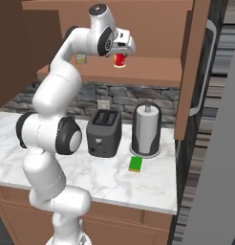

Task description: Restock the canned food cabinet by taking the new fresh canned food from the counter and placing it in the cabinet. Then, take the old canned food from the cabinet and place it on the counter.

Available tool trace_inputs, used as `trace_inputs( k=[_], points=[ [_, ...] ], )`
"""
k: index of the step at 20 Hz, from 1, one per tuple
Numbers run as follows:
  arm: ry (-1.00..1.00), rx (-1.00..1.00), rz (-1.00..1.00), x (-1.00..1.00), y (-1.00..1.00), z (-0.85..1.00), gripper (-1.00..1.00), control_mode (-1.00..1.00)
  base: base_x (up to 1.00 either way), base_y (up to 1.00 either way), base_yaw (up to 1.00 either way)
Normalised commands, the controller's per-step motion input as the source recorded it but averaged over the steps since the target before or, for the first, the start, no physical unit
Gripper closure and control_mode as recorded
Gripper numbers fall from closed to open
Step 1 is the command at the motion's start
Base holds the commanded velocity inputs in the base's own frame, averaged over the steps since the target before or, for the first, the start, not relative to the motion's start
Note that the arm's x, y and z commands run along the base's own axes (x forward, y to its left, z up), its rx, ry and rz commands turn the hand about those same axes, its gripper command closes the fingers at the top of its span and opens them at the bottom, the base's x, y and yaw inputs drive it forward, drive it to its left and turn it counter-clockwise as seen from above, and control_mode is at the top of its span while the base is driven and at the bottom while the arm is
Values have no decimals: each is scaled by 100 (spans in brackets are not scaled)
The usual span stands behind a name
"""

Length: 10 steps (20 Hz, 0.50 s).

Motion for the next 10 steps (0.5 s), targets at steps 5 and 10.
trace_inputs(
  k=[5,10],
  points=[
    [-17,0,1,-18,0,0,-100,-100,0,0,0],
    [-31,0,4,-89,1,8,-100,-100,0,0,0]
  ],
)
